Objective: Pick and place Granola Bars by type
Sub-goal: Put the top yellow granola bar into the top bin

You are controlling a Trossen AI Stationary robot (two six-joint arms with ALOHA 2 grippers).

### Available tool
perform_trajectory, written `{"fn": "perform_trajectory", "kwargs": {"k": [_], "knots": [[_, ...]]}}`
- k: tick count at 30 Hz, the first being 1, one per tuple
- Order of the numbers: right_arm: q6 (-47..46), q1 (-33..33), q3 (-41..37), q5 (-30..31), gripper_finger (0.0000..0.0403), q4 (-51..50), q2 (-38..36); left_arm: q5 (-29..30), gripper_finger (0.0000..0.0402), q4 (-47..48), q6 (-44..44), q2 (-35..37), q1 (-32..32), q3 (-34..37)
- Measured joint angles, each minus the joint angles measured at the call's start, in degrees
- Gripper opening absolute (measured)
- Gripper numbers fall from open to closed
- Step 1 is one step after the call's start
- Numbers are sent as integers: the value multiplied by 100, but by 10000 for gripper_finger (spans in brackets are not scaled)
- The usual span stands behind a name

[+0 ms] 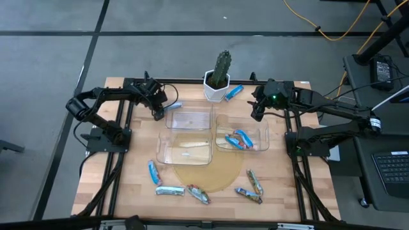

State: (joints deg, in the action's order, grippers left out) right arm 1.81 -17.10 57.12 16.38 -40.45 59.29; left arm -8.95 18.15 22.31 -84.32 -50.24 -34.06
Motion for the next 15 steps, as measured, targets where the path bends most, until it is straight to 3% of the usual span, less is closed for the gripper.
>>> {"fn": "perform_trajectory", "kwargs": {"k": [10, 15], "knots": [[19, 0, 0, 2, 194, -2, 0, 558, 30, 323, -615, 489, -200, -54], [26, 0, 0, 2, 194, -2, 0, 755, 9, 742, -615, 1056, -410, -493]]}}
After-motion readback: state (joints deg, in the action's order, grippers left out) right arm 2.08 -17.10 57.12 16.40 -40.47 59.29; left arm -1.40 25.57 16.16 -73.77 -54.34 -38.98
